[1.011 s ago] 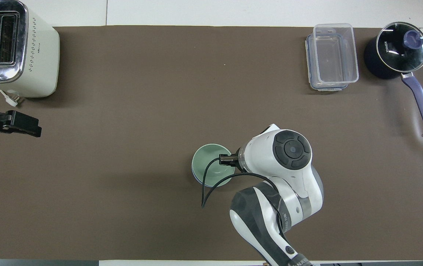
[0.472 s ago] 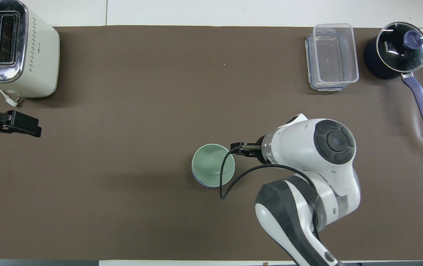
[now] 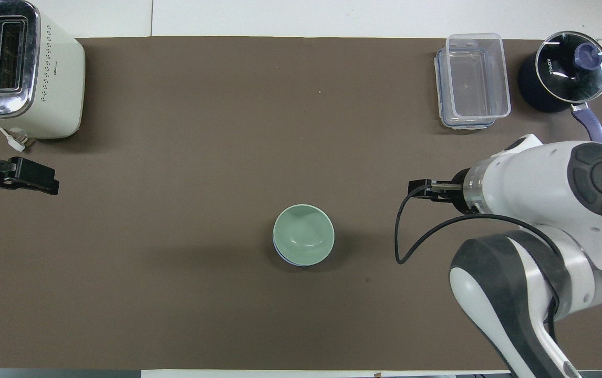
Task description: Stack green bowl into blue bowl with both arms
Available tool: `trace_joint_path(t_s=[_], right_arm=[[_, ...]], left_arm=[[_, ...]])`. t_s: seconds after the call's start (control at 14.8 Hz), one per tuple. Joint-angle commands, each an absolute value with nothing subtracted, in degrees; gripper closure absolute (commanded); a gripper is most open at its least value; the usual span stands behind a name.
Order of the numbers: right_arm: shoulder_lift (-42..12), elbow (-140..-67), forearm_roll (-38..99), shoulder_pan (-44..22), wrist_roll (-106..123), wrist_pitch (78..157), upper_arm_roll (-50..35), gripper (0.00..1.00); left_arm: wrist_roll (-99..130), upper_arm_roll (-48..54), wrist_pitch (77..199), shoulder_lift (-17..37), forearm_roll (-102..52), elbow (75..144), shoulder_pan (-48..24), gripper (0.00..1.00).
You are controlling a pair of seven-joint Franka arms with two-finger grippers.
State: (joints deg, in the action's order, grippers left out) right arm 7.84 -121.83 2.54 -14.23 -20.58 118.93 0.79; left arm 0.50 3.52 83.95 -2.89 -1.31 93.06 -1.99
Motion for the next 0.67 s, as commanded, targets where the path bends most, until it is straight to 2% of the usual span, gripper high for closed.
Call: trace_joint_path(t_s=[0.0, 0.27, 0.61], right_arm=[[8.62, -118.85, -0.87, -9.6, -17.59, 115.94, 0.26, 0.0], [7.47, -113.04, -3.07, -5.1, -13.72, 113.21, 0.18, 0.0], [6.95, -105.75, -4.13, 0.26, -6.96, 105.66, 0.35, 0.0]], left_arm=[[0.88, 3.52, 84.29, -3.78, 0.26, 93.52, -2.11, 0.0], [0.88, 3.52, 84.29, -3.78, 0.26, 93.52, -2.11, 0.0], [0.88, 3.52, 84.29, -3.78, 0.26, 93.52, -2.11, 0.0]])
